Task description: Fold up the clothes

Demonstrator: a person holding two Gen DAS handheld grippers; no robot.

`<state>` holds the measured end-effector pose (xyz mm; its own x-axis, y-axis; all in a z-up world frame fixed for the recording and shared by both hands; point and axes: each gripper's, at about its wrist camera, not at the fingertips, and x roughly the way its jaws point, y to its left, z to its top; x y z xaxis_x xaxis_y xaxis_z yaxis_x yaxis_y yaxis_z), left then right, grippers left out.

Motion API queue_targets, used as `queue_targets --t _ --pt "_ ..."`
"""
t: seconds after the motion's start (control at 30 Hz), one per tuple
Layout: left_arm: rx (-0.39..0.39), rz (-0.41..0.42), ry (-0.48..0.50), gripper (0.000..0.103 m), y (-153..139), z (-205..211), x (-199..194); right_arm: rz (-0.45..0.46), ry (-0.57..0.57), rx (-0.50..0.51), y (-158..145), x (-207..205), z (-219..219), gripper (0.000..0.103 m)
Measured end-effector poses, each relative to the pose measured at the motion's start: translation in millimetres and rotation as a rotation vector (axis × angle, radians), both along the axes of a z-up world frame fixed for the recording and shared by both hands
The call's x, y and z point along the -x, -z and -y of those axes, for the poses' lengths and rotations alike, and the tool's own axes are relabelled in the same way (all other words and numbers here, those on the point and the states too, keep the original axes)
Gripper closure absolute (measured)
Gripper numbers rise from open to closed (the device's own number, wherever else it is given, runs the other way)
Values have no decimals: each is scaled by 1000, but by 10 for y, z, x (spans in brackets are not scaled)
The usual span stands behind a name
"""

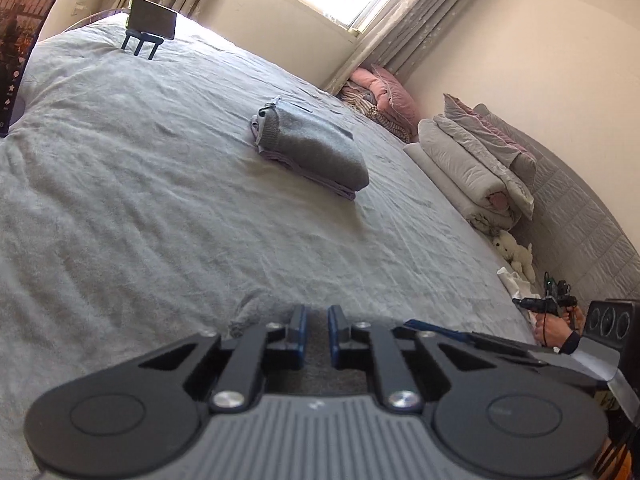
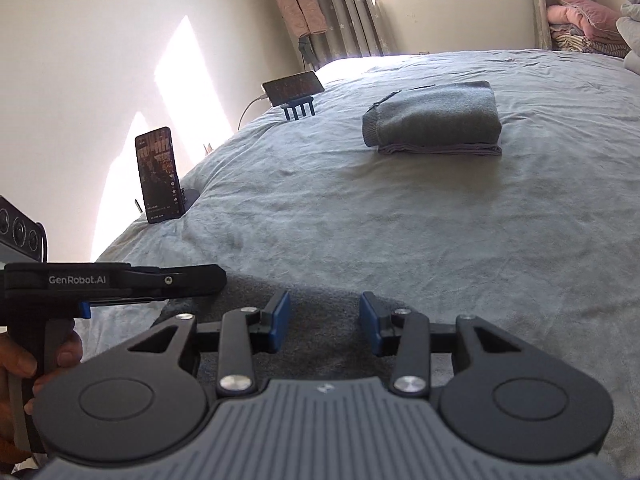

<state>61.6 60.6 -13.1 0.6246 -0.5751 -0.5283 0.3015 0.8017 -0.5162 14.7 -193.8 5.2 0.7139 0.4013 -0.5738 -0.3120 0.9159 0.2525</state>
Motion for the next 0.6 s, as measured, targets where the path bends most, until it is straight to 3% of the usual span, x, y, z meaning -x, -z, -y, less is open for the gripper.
queue_targets --t 0.03,0.1,0.2,0.3,0.6 --pt "-37 -9 -11 101 88 16 -28 13 -12 23 15 0 -58 69" --pt "3 -19 -11 100 215 -62 -43 30 -8 61 65 -1 -62 73" --pt "-5 -37 -29 100 110 -85 5 34 6 64 32 48 14 72" --pt "-55 32 -28 100 -74 -22 177 51 -6 69 -76 171 23 65" --pt "-146 8 128 92 -93 -30 688 -8 -92 166 -20 723 10 65"
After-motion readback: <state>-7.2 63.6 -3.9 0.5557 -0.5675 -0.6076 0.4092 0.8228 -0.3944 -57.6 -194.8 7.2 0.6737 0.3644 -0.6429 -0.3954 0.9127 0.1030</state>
